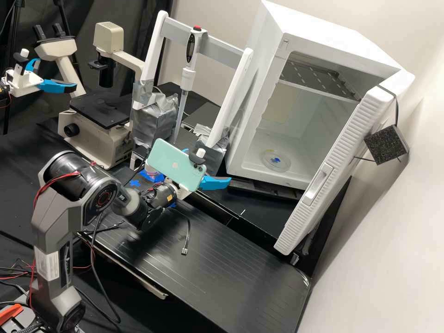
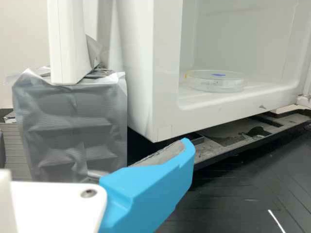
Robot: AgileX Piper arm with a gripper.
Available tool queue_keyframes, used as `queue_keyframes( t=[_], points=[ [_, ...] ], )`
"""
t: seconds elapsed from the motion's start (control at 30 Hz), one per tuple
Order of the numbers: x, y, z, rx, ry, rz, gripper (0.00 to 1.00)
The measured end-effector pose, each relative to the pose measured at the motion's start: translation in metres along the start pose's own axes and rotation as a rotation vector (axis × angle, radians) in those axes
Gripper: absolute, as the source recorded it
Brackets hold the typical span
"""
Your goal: Close the door
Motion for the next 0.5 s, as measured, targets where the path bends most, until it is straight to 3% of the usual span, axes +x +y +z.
queue_keyframes(
  t=[0.3,0.4,0.5],
  points=[
    [-0.003,0.001,0.004,0.001,-0.004,0.004,1.0],
    [-0.014,0.008,0.012,0.026,-0.013,0.012,1.0],
    [-0.033,0.025,0.022,0.069,-0.007,0.069,1.0]
  ],
)
